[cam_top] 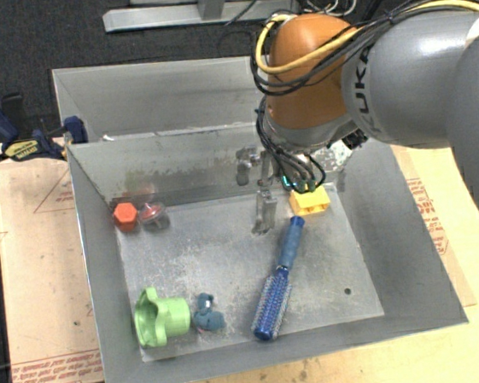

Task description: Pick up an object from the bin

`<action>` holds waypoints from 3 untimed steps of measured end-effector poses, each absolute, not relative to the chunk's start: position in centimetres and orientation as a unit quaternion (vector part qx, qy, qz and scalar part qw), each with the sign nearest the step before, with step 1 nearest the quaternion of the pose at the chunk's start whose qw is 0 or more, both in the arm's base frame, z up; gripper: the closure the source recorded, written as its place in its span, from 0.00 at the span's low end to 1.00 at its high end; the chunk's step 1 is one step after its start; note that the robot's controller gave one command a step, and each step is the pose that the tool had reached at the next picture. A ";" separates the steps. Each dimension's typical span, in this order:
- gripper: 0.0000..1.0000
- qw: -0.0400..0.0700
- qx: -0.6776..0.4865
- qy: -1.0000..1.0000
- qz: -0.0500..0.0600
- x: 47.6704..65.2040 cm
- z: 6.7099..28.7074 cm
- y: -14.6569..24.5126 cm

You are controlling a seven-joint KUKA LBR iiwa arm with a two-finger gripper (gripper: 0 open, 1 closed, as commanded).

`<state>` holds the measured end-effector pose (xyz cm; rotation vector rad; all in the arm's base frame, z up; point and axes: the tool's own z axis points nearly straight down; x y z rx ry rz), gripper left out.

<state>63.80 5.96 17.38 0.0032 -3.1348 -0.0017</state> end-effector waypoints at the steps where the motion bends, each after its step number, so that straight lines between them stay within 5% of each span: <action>1: 0.00 0.002 0.056 -0.998 0.000 58.9 15.1 4.9; 2: 0.00 0.000 0.209 -0.978 -0.001 55.4 8.7 6.0; 3: 0.00 -0.002 0.343 -0.939 -0.001 48.2 8.5 6.2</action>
Offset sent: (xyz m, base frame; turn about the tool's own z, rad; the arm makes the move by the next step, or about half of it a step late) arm -0.0478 -0.0104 -0.0207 -0.1111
